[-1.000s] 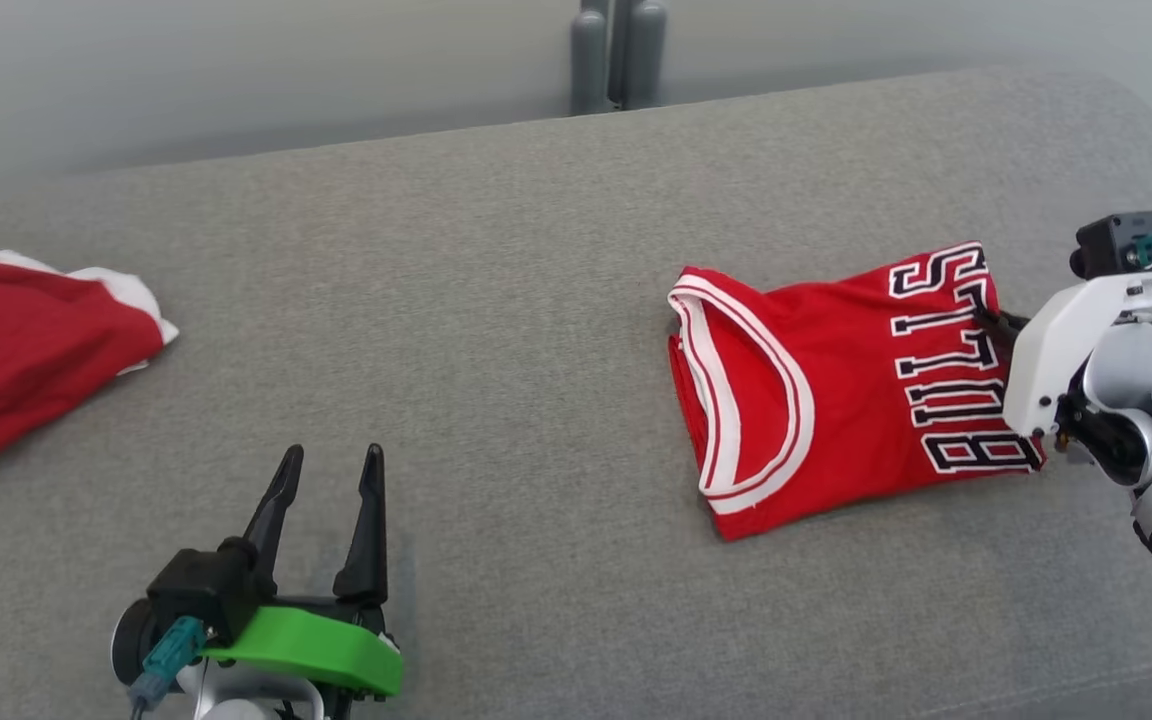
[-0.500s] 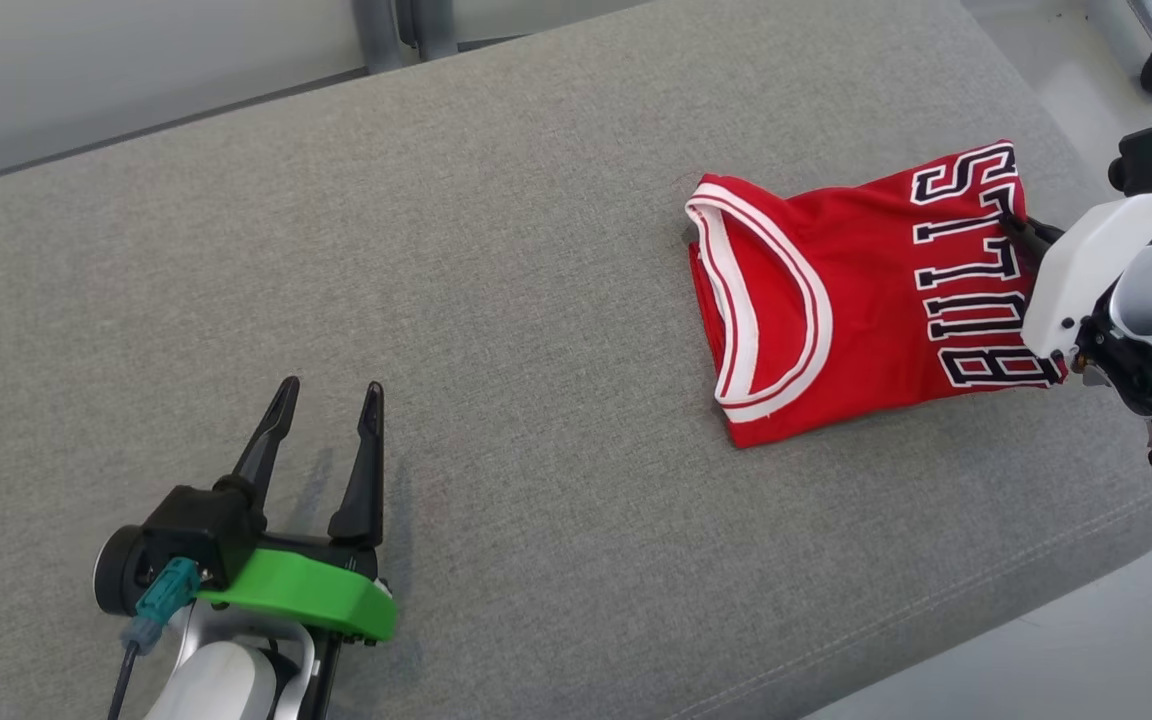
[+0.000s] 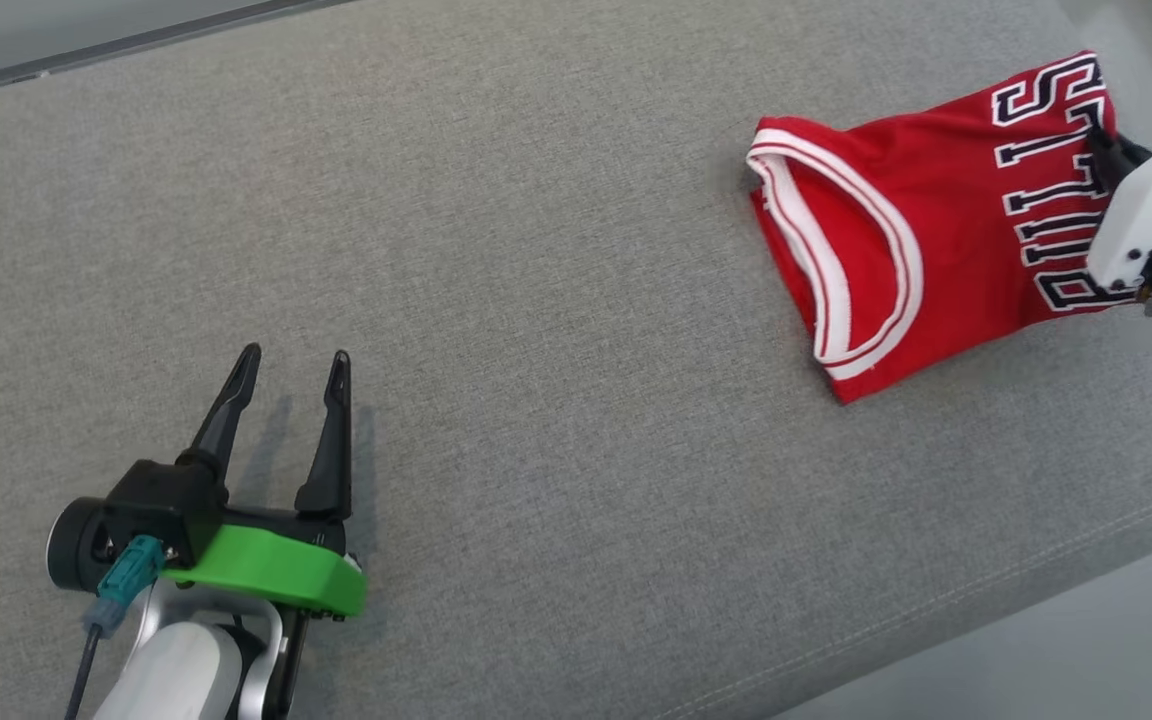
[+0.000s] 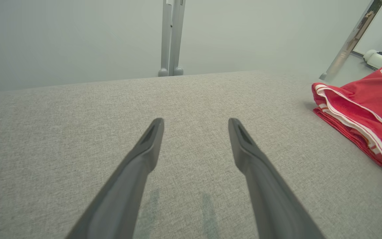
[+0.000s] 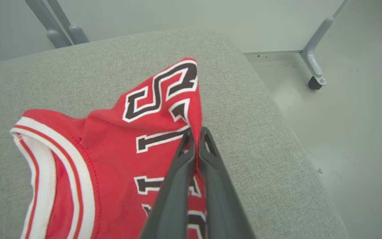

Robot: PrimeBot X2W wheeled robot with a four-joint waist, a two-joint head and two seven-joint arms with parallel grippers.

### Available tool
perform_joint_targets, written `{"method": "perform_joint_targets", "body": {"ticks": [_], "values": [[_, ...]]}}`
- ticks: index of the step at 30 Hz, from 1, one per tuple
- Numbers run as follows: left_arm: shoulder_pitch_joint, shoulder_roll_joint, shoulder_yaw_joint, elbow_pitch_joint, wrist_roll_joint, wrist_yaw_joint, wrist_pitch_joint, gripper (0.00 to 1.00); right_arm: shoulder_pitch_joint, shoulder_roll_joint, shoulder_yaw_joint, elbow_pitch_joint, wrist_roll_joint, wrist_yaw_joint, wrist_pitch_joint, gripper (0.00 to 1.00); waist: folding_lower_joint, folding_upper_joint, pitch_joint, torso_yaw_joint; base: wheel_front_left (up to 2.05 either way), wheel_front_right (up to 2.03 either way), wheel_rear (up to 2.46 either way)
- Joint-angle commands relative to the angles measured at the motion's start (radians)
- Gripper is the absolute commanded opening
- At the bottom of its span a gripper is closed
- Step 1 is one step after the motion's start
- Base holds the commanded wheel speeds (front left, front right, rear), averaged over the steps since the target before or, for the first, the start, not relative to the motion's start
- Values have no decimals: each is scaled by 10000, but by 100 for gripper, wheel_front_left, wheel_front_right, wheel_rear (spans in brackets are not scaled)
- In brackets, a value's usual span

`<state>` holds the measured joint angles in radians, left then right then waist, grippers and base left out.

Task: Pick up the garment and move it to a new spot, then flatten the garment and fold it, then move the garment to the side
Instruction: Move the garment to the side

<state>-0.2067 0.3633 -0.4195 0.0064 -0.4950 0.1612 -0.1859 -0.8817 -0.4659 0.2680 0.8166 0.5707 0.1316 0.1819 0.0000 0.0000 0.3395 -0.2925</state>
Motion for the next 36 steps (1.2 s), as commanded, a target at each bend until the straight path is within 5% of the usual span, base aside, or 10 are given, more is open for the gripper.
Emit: {"method": "perform_joint_targets", "body": {"ticks": [1, 16, 19, 26, 36], "values": [[-200, 121, 40, -57, 103, 60, 11, 100, -146, -82, -123, 138, -141, -17, -126, 0, 0, 0, 259, 264, 0, 0, 0], [-591, 684, 33, -1156, 427, 352, 745, 100, -1580, -639, -2622, 3316, -1239, -17, -2001, 0, 0, 0, 1457, 1319, 0, 0, 0], [-578, 727, 17, -1239, 448, 365, 780, 100, -1773, -638, -2815, 3856, -1557, -17, -2323, 100, 0, 0, 1534, 1398, 0, 0, 0], [-607, 700, -14, -1235, 416, 433, 750, 100, -2059, -608, -3048, 4459, -2331, -17, -2928, 100, 0, 0, 1571, 1449, 0, 0, 0], [-439, 472, -53, -857, 189, 371, 445, 100, -2239, 236, -2261, 3952, -2745, -17, -3492, 100, 0, 0, 735, 1378, 0, 0, 0]]}}
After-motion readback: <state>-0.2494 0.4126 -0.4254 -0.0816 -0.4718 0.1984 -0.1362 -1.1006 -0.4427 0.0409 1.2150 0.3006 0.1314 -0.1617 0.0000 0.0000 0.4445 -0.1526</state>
